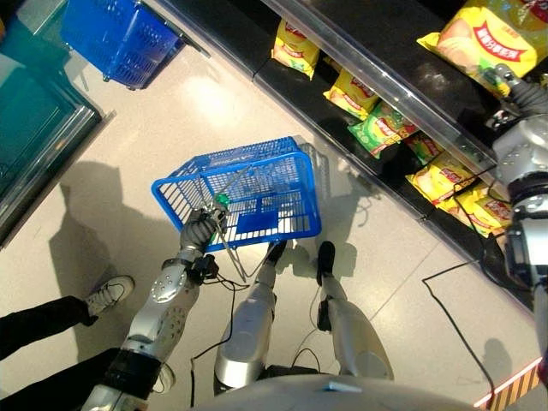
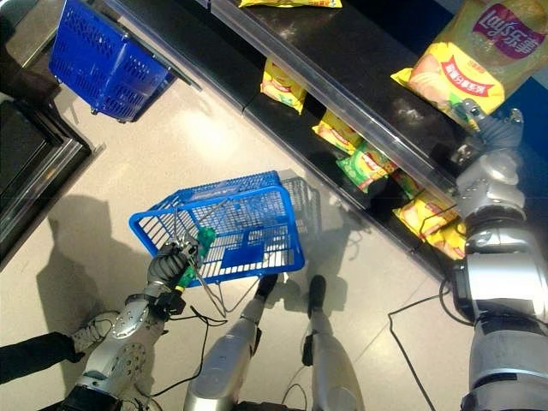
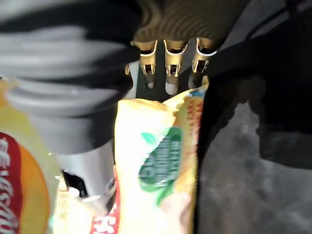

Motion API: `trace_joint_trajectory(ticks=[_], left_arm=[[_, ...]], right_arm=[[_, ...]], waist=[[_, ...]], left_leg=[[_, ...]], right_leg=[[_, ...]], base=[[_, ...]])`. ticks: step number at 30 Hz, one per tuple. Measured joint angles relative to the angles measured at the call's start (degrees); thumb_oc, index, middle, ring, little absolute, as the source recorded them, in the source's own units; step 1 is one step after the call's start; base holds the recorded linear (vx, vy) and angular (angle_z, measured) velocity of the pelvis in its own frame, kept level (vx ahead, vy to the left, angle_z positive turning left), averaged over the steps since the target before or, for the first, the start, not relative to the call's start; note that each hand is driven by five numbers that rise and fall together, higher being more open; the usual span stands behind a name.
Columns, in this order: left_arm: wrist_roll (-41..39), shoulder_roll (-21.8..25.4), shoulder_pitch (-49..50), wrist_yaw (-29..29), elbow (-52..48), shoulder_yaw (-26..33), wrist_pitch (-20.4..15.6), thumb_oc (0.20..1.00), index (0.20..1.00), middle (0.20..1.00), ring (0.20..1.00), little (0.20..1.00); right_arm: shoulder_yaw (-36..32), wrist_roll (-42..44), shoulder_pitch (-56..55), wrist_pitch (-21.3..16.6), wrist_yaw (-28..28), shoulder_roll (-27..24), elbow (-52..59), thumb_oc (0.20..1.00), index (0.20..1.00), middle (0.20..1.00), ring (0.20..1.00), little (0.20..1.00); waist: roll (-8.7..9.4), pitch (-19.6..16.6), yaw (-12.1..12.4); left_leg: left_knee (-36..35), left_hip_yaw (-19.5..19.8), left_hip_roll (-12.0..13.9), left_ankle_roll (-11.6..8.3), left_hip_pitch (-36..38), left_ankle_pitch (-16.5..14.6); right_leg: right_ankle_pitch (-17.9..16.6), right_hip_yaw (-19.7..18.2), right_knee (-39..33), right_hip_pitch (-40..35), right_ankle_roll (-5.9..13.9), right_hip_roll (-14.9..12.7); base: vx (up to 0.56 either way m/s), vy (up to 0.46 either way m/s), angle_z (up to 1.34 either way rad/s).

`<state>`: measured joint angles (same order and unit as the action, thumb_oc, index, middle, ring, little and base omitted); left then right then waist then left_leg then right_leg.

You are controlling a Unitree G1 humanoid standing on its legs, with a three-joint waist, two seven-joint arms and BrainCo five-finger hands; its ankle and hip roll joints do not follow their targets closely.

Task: Pick up the snacks into the basket

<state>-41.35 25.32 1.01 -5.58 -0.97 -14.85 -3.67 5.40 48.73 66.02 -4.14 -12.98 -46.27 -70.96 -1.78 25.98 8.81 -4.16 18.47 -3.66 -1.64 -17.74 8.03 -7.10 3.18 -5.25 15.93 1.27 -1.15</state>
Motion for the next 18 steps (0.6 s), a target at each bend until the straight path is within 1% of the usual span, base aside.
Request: trace_joint_trajectory(ticks=[4, 10, 12, 13, 15, 18], left_arm=[[0.0, 0.1, -1.1, 0.6, -0.1, -1.7, 0.0, 0.200, 0.200, 0.200, 0.200, 0.200], [0.0, 0.5, -2.6, 1.0, -0.1, -2.4, 0.0, 0.200, 0.200, 0.200, 0.200, 0.200], [0.0, 0.7, -2.8, 1.1, -0.3, -2.4, -0.1, 0.200, 0.200, 0.200, 0.200, 0.200], [0.0, 0.8, -2.8, 1.2, -0.3, -2.4, -0.1, 0.200, 0.200, 0.200, 0.200, 0.200], [0.0, 1.0, -2.9, 1.2, -0.4, -2.5, -0.1, 0.200, 0.200, 0.200, 0.200, 0.200], [0.0, 1.3, -3.2, 1.4, -0.5, -2.5, -0.2, 0.200, 0.200, 0.200, 0.200, 0.200]], right_arm=[[0.0, 0.5, 1.4, 0.0, 0.7, -0.7, -1.5, 1.000, 1.000, 1.000, 1.000, 1.000], [0.3, 1.5, 5.0, 0.5, 2.1, -2.9, -2.2, 1.000, 1.000, 1.000, 1.000, 1.000], [0.3, 1.8, 5.5, 0.5, 2.5, -3.9, -2.5, 0.614, 0.614, 0.614, 0.614, 0.614], [0.3, 2.1, 6.7, 0.6, 2.5, -4.1, -3.7, 0.200, 0.200, 0.200, 0.200, 0.200], [0.4, 2.5, 8.4, 0.7, 2.4, -4.5, -5.0, 0.200, 0.200, 0.200, 0.200, 0.200], [0.7, 2.7, 8.5, 0.7, 2.4, -4.6, -5.0, 0.200, 0.200, 0.200, 0.200, 0.200]], waist=[[-0.20, 0.1, 0.1], [-2.10, 0.5, 1.1], [-2.28, 0.5, 1.6], [-2.56, 0.5, 1.8], [-3.17, 0.3, 1.6], [-3.44, 0.2, 1.6]], left_leg=[[0.0, 1.8, -0.1, -0.46, -1.1, 0.6], [0.0, 3.8, -0.3, -0.87, -2.7, 1.5], [0.0, 3.9, -0.3, -0.95, -3.1, 1.5], [0.0, 4.0, -0.4, -0.95, -3.1, 1.6], [0.0, 4.3, -0.6, -0.93, -3.4, 1.6], [0.0, 4.6, -0.7, -0.90, -3.7, 1.7]], right_leg=[[0.1, 1.9, 0.0, 0.5, -0.16, 0.0], [0.3, 3.8, 0.0, 1.3, 0.05, -0.1], [0.3, 4.0, 0.0, 1.6, 0.03, -0.1], [0.3, 4.2, 0.0, 1.6, 0.04, -0.1], [0.5, 4.5, 0.0, 1.8, 0.08, -0.1], [0.5, 4.8, 0.1, 2.0, 0.05, -0.3]], base=[[-0.01, -0.041, 0.26], [-0.02, -0.040, 0.16], [-0.01, -0.029, 0.06], [-0.01, -0.022, 0.06], [-0.04, -0.001, 0.07], [-0.01, -0.018, 0.06]])
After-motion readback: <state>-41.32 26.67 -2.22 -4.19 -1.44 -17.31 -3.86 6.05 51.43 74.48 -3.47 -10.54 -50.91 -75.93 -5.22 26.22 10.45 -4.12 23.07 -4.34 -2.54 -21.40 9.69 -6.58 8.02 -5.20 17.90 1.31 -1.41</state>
